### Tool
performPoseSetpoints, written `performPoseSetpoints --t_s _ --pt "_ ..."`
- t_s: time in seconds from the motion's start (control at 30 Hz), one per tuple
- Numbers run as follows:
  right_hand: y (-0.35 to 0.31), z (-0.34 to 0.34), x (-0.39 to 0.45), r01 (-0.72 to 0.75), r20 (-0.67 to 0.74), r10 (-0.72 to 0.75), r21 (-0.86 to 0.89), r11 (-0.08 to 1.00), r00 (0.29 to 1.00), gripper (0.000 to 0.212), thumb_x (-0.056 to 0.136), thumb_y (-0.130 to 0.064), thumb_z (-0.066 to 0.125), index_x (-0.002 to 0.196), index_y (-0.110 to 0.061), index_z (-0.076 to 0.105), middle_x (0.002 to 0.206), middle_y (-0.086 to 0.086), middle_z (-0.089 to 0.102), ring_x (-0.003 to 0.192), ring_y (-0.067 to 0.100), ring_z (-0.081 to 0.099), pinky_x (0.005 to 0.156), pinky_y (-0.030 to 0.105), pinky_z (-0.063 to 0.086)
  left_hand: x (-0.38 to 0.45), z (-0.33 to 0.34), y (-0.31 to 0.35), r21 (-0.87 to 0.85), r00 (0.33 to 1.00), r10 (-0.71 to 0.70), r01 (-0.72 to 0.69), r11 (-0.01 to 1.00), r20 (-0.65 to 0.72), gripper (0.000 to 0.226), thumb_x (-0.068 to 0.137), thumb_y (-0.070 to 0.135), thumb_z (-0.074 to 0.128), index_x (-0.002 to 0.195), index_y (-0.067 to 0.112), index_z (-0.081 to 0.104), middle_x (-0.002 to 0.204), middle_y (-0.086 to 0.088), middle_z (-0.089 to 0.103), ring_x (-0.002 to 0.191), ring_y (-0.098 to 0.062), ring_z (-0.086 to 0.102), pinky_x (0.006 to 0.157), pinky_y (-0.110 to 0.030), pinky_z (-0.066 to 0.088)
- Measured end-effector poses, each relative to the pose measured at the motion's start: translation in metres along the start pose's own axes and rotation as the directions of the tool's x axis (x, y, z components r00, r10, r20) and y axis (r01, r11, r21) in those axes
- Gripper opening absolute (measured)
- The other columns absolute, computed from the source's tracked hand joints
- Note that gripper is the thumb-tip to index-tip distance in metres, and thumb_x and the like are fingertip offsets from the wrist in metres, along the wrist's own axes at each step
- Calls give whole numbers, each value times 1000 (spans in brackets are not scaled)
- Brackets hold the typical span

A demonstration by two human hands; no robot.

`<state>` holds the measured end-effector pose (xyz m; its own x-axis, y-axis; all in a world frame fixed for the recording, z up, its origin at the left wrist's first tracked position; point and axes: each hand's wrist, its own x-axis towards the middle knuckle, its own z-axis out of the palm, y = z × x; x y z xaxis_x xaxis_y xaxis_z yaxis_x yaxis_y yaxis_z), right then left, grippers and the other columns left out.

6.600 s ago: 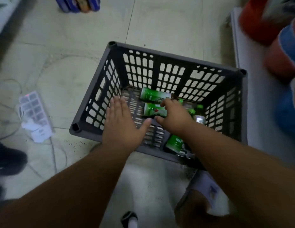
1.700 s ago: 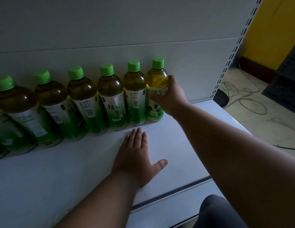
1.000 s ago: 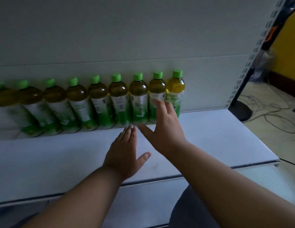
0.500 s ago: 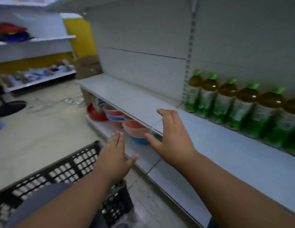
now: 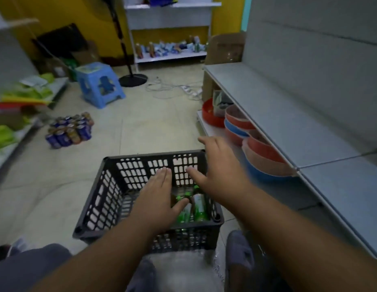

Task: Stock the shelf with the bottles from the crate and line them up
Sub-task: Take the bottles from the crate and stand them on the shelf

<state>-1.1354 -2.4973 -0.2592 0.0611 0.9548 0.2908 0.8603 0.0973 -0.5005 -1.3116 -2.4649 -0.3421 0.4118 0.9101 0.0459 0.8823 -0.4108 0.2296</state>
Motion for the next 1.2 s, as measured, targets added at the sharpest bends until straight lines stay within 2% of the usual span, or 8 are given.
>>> performPoseSetpoints --t_s 0.27,0.53,0.7,0.8,0.93,1.03,1.1,1.2 --pt "17 102 59 112 282 -107 -4 994 953 74 86 -41 72 147 -20 35 142 2 40 131 21 40 106 36 40 17 35 -55 -6 984 -177 177 984 31 88 89 62 51 155 16 16 160 -1 25 145 -17 21 119 -34 17" --pt "47 187 84 24 503 -9 -23 999 864 69 87 -39 71 144 -23 37 139 2 42 125 19 45 104 36 44 40 91 -98 3 949 -277 280 960 149 89 88 65 50 154 15 18 158 -3 28 144 -20 25 116 -36 18" --pt "60 258 77 -89 728 155 -129 988 667 68 87 -44 70 143 -23 39 139 7 41 125 28 47 99 40 45 36 114 -147 33 905 -356 358 933 235 91 83 72 46 151 15 25 151 -6 39 137 -22 36 114 -42 31" --pt "60 297 85 -290 774 238 -73 954 587 68 89 -43 70 146 -22 40 143 11 44 116 27 54 92 35 49 28 116 -160 10 887 -405 413 911 221 84 85 70 45 149 17 29 147 -5 44 133 -22 40 111 -43 34" --pt "58 376 103 -554 811 314 14 833 493 56 93 -29 68 142 -22 43 132 12 55 96 21 56 71 28 48 25 127 -171 -69 879 -410 437 897 244 77 83 66 46 143 20 35 138 -1 50 126 -19 45 106 -44 40" --pt "68 426 111 -664 830 362 14 748 425 74 94 -24 66 154 -26 23 142 18 50 94 25 54 73 35 49 27 131 -176 -78 883 -414 439 895 220 81 85 63 49 146 13 32 145 -7 46 133 -23 41 112 -45 34" --pt "78 445 112 -723 864 370 -9 690 342 87 94 -21 64 159 -30 6 146 20 47 89 27 55 66 36 49 29 132 -177 -56 884 -408 430 901 228 85 86 64 46 149 10 27 151 -10 39 139 -25 35 115 -44 29" --pt "91 456 99 -675 889 339 -47 736 308 81 96 -16 62 157 -33 11 140 19 49 101 28 59 72 37 54 29 132 -176 -69 878 -409 437 897 248 85 88 63 43 151 10 23 155 -11 32 143 -25 28 118 -41 22"
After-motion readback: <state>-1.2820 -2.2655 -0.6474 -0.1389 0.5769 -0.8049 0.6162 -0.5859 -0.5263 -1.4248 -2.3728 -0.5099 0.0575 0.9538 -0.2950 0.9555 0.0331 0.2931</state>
